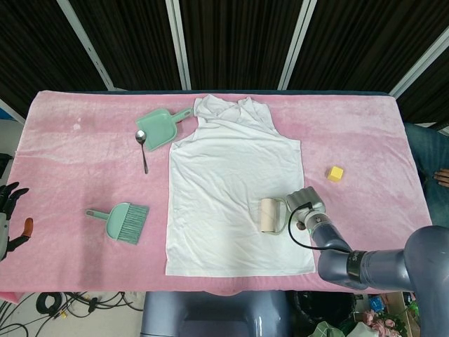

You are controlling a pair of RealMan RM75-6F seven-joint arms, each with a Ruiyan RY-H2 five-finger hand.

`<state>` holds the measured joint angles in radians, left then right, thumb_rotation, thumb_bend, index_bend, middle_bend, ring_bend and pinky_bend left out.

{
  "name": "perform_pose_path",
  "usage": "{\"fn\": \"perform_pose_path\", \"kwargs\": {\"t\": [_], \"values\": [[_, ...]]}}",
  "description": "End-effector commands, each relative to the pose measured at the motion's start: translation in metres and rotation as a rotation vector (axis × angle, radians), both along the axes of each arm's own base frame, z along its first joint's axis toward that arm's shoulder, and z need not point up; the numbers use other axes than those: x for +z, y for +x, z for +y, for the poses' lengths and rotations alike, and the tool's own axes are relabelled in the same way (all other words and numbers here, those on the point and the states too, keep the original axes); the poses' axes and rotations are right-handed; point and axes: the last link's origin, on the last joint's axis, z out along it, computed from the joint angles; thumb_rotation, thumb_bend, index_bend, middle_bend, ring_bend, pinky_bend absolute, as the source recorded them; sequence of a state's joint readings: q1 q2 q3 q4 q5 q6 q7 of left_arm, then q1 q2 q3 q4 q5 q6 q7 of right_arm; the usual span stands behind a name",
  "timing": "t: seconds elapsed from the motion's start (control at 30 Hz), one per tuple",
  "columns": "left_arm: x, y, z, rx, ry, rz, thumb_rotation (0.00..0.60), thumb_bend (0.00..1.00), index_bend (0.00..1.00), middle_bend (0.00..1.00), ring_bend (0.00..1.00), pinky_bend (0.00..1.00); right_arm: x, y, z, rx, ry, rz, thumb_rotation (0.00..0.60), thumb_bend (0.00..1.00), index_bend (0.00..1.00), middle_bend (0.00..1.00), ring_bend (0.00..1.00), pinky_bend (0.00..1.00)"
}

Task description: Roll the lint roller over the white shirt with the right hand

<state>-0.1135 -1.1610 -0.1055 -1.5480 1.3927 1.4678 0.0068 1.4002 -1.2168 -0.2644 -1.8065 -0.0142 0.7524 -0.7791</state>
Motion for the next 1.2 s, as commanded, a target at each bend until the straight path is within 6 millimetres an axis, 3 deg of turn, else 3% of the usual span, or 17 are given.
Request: {"fn": "perform_pose_path", "kwargs": {"t": [0.03,0.4,0.57,0.93,1.2], "values": [[0.0,0.0,0.0,0.0,0.0,0.0,0.6,0.46,0.17,0.1,0.05,0.09,0.004,-0.005,0.001,-0.011,-0.002,0.007,0.6,0.58,0.66,0.63,0.62,0.63],[-0.001,0.001,0.0,0.001,0.0,0.002,0.6,0.46,0.17,0.1,0.05,0.09,0.019,-0.011,-0.004,-0.025,-0.041,-0.033,0.6,0.58,0.66,0.64,0.62,0.63],[0.0,0.0,-0.001,0.001,0.005,0.001,0.6,0.46,0.17,0.1,0.05,0.09,0.036,-0.015,-0.011,-0.042,-0.105,-0.068,0.6,0.58,0.66,0.64,0.62,0.63],[0.001,0.0,-0.001,0.003,0.01,0.002,0.6,0.46,0.17,0.1,0.05,0.09,0.092,-0.064,-0.003,-0.095,-0.2,0.01,0.6,0.58,0.66,0.63,0.62,0.63],[-0.001,0.004,-0.003,-0.007,0.009,0.007,0.6,0.46,0.17,0.1,0.05,0.09,0.105,-0.106,0.008,-0.161,-0.216,0.01,0.6,0.58,0.66,0.63,0.62,0.63]]}}
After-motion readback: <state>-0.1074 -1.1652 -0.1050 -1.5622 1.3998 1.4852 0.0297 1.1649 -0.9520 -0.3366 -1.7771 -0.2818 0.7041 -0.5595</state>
